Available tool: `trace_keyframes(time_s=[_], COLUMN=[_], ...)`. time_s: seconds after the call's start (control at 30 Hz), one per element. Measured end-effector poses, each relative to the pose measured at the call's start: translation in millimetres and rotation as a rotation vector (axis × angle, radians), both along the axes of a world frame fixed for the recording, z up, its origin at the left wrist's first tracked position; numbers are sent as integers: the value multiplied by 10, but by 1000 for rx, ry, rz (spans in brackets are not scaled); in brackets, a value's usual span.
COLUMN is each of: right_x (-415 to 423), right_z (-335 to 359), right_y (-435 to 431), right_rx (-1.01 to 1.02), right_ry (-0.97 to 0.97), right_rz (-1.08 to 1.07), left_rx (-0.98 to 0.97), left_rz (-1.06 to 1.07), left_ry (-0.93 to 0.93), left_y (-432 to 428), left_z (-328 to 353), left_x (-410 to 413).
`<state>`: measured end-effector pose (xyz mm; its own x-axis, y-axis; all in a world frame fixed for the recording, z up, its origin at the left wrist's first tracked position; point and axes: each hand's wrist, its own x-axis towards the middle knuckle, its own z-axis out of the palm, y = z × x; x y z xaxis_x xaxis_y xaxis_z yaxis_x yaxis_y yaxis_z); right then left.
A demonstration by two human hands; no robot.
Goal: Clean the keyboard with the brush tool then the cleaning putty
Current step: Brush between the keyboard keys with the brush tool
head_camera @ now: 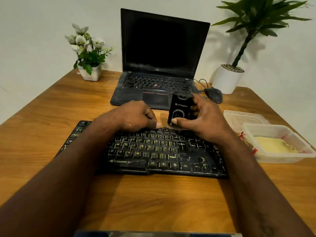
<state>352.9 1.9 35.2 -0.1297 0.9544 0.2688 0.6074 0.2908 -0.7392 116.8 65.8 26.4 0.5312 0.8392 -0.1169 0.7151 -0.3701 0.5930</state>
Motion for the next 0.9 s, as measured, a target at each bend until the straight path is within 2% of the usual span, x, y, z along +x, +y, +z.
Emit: trace_keyframes(time_s=[0.1,0.23,0.3,0.4,0.47,0.57,0.63,0.7,0.77,0.9], right_x=[-25,-117,-91,-36,-59,-80,-56,-46,-83,-98], right_z=[-2,-12,4,6,-19,-9,0,1,-6,0], right_y=[-40,35,16,-51,-43,22,6,-42,-61,-2], right_rx=[-68,17,34,-32,-54,13,32,-12,-42,37], right_ry=[24,-121,-86,35,-18,-116,-75,26,28,-88], right_rz=[111,-36,-56,53,74,-53,-66,8,65,-85], left_rx=[-2,-23,-35,-35,-39,-63,-82,-75,-71,-93], left_rz=[11,15,16,13,15,12,14,16,19,19], left_ry=[3,-4,-10,-18,-15,-15,-26,-31,-23,-22], left_y=[-1,-1,-8,-16,-15,-22,-32,-40,-40,-44], left_z=[-21,0,9,-4,-4,24,33,27,22,40], left_x=[-6,4,-5,-13,-8,-2,-5,-9,-11,-8])
